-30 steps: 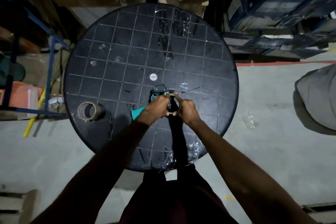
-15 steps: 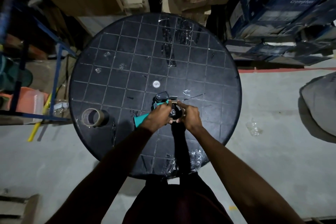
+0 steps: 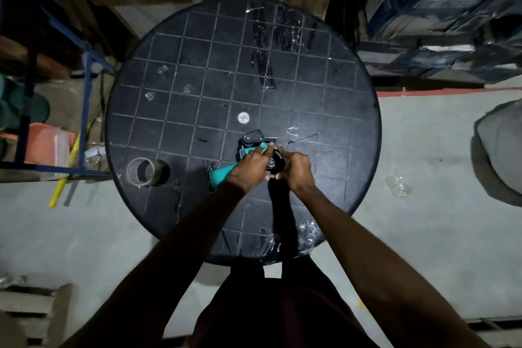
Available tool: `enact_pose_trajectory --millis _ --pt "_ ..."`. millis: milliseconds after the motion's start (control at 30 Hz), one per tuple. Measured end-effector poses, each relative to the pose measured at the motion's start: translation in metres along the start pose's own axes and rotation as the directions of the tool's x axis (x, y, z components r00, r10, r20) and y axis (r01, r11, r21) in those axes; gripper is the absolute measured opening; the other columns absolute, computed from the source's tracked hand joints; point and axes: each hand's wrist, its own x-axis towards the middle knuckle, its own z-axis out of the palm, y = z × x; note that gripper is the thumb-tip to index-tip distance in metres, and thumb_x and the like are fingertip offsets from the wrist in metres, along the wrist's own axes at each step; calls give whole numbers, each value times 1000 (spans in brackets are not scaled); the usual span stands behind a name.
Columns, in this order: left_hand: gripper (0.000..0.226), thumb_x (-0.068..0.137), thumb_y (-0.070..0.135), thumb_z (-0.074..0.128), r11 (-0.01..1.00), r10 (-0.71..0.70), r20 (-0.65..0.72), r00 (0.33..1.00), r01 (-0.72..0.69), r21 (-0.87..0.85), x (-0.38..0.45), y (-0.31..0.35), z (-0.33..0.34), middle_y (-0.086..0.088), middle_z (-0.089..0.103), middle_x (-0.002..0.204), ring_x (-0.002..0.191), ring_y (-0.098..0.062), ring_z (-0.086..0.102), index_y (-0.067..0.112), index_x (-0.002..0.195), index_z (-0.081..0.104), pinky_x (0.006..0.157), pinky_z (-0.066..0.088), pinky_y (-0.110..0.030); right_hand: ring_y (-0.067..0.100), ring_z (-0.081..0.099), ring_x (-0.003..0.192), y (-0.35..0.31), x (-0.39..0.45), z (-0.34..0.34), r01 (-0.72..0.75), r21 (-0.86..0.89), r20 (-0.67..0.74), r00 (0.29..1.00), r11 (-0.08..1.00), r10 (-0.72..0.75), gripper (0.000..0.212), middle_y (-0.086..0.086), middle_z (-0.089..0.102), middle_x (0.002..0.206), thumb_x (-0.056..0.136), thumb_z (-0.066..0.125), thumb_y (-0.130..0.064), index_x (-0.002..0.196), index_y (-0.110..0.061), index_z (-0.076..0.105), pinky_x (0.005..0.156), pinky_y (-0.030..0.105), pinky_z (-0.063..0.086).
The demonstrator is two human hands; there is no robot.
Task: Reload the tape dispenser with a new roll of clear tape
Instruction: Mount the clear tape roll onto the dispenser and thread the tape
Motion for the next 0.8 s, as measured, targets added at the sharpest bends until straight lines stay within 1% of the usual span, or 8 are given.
enact_pose_trajectory --millis 200,300,433,500,600,667,733,800 --pt "103 71 7 83 951 -65 -28 997 54 -304 -3 -16 -5 -11 61 137 115 -28 64 24 157 28 100 53 -43 17 69 93 7 -4 -6 120 -48 53 992 992 -117 75 14 73 115 79 77 3 147 -19 54 80 12 45" --pt "81 77 16 81 933 -136 -59 989 108 -343 -11 -22 3 -8 66 129 117 -26 62 21 149 43 102 51 -42 25 71 99 15 -3 -7 141 -136 53 989 981 -135 70 13 73 112 79 80 -5 145 -19 58 84 17 45" --pt "68 78 21 81 954 -156 -115 981 120 -274 -15 -19 10 -15 62 130 121 -33 56 10 140 54 104 48 -42 22 63 95 11 1 -7 139 -211 116 986 968 -117 95 10 62 110 66 95 -30 150 -23 52 87 27 52" --pt "77 77 21 82 970 -146 -162 976 109 -216 -15 -19 9 -16 51 143 135 -34 42 13 145 47 111 41 -44 30 66 102 6 2 -2 141 -241 110 987 960 -117 94 11 58 118 68 93 -25 151 -22 50 91 34 55" --pt "112 71 32 85 994 -91 -162 983 80 -77 -11 -27 4 -14 12 167 152 -37 13 17 160 18 119 26 -53 33 65 110 -3 0 3 100 -273 101 992 957 -75 93 12 55 126 73 90 -11 154 -18 44 96 33 53" --pt "130 66 43 87 999 -50 -119 992 50 -9 -6 -37 -2 -14 -5 169 154 -39 -2 19 162 3 120 15 -56 35 64 111 -7 0 3 75 -277 100 994 958 -49 95 14 55 126 72 89 -6 155 -16 42 97 35 53" --pt "138 63 50 86 999 -41 -80 996 42 12 -3 -46 -10 -13 -11 169 154 -38 -12 19 161 -6 122 4 -57 36 63 111 -12 -2 0 66 -287 100 994 956 -38 94 15 55 126 73 89 -5 154 -15 43 95 37 54" --pt "135 66 46 85 999 -35 -50 998 35 11 -2 -52 -16 -12 -4 169 155 -35 -7 19 161 -7 124 13 -58 36 63 112 -16 -3 -2 52 -295 106 994 954 -22 93 15 56 127 71 90 -6 152 -14 45 94 38 55"
